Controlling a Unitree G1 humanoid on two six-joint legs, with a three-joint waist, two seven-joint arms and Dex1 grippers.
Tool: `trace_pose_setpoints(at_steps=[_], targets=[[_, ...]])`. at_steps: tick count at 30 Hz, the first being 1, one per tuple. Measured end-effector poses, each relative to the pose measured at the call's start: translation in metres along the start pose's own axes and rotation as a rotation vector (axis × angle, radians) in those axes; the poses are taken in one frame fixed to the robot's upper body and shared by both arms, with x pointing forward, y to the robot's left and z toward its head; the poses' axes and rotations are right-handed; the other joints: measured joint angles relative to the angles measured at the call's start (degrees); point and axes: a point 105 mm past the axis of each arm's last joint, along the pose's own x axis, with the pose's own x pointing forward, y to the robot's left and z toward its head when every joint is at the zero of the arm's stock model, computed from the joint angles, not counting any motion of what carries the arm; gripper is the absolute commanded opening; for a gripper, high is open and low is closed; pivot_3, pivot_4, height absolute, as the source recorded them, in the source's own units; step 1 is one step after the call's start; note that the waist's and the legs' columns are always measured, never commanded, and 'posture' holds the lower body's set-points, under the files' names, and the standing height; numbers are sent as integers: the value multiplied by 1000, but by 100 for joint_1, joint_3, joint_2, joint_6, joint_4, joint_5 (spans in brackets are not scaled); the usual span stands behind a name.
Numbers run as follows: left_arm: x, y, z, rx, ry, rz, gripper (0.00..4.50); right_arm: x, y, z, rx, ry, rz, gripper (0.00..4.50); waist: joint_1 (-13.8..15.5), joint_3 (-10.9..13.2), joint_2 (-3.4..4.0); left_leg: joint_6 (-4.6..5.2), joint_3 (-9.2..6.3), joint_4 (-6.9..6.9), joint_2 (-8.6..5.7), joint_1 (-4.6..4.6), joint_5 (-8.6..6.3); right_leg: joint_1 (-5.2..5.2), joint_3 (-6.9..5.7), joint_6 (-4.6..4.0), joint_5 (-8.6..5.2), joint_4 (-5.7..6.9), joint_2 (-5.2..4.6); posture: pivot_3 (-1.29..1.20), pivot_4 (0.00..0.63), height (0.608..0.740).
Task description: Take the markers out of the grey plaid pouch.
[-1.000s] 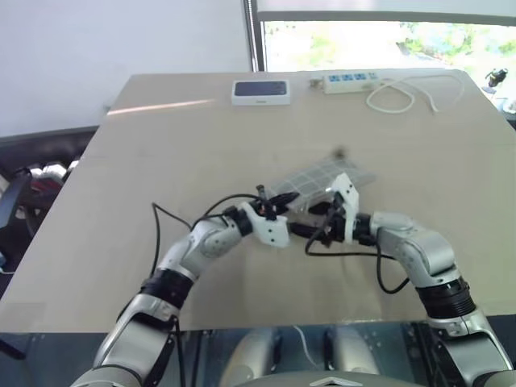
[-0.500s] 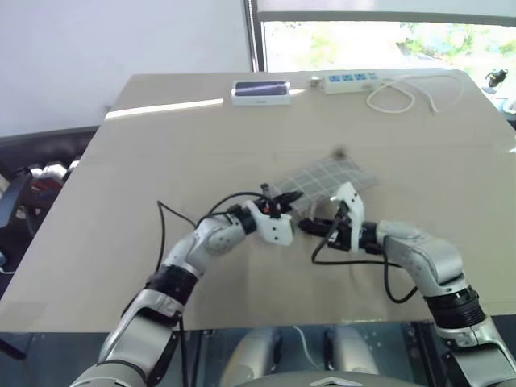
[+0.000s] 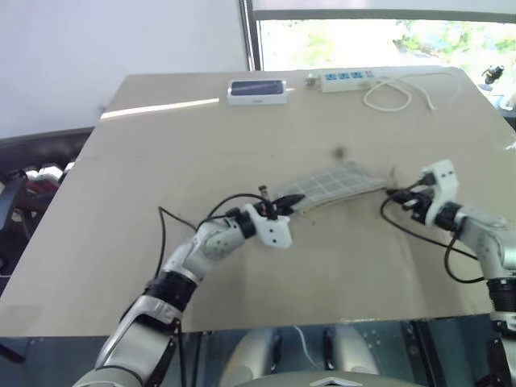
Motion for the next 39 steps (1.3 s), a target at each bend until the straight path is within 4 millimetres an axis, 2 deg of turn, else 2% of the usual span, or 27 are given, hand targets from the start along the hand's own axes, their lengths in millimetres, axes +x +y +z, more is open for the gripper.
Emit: trace_pose_setpoints(at_steps=[1, 2, 3, 4, 6, 7, 11, 14, 17, 22, 28, 32, 37, 39], targets=[[2, 1, 2, -13, -7, 7, 0, -2, -3, 4, 7, -12, -4, 640, -1, 0, -1, 0, 0, 0, 0, -1, 0, 0, -1, 0, 0, 0, 0, 0, 150, 740], [1, 3, 3, -25, -6, 10, 0, -6, -7, 6, 19, -20, -17, 877, 3, 0, -1, 0, -2, 0, 0, -2, 0, 0, -1, 0, 0, 0, 0, 0, 150, 740], [-1, 4, 1, -46, 3, 17, 0, -14, -15, 8, 25, -20, -42, 1308, 8, 0, 0, 0, 0, 0, 0, -2, 0, -1, 0, 0, 0, 0, -1, 0, 150, 740], [-4, 3, -2, -69, 17, 24, 0, -21, -21, 9, 24, -17, -66, 1893, 17, 0, 0, 0, -1, 0, 0, -3, 0, -1, -1, 0, 0, -2, 0, 0, 150, 740], [-7, 1, -7, -113, 44, 23, 0, -28, -21, 12, -10, -8, -79, 2898, 16, 0, 0, 0, -1, 0, 2, -4, 0, -1, 0, 0, 0, -4, 1, 0, 150, 740], [-6, 1, -7, -131, 45, 25, 0, -28, -14, 9, -23, 14, -54, 3351, 15, 0, -1, 0, -1, 2, 2, -4, 0, -1, 0, 0, 0, -4, 1, 0, 150, 740], [-2, 1, -3, -153, 36, 27, 0, -26, 31, -7, -21, 79, 151, 3351, 18, 0, -1, 1, -1, 5, 4, -6, 0, -1, 0, 0, 0, -1, 1, 0, 150, 740], [0, 1, -2, -156, 33, 24, 0, -26, 66, 8, -29, 21, 298, 3351, 15, -1, -4, 1, -1, 9, 4, -4, -1, 2, -1, 0, 0, -1, 2, 0, 150, 740], [1, 0, -1, -160, 29, 18, 0, -23, 87, 18, 2, -32, 390, 2496, 36, 0, -6, 1, -4, 10, 4, -5, -1, 2, -5, 0, 0, 0, 2, 0, 150, 740], [3, -1, 1, -165, 20, 17, 0, -17, 94, 25, 20, -57, 404, 60, 59, 1, -7, 1, -7, 12, 2, -9, -1, 2, -10, 0, 0, -5, 1, 0, 150, 740], [8, 0, 5, -173, 2, 21, 0, -9, 91, 18, 18, -21, 382, 20, 48, 1, -7, 1, -6, 16, 2, -10, 0, 2, -9, 0, 0, -2, 1, 0, 150, 740], [11, -1, 11, -194, -30, 16, 0, 3, 88, 20, 19, -35, 348, 20, 33, 1, -7, 0, -6, 19, 2, -9, 0, 1, -8, 0, 0, 2, 2, 0, 150, 740], [12, -6, 20, -254, -80, -16, 0, 15, 91, 19, -52, -20, 333, 20, 32, 1, -7, 0, -5, 21, 2, -11, 0, 0, -8, 0, 0, 0, 1, 0, 150, 740], [15, -5, 25, -327, -97, -28, 0, 21, 91, 12, -180, 26, 319, 638, 30, 1, -6, 0, -6, 29, 2, -15, 0, 0, -10, 0, 0, 1, 2, 0, 150, 740]])
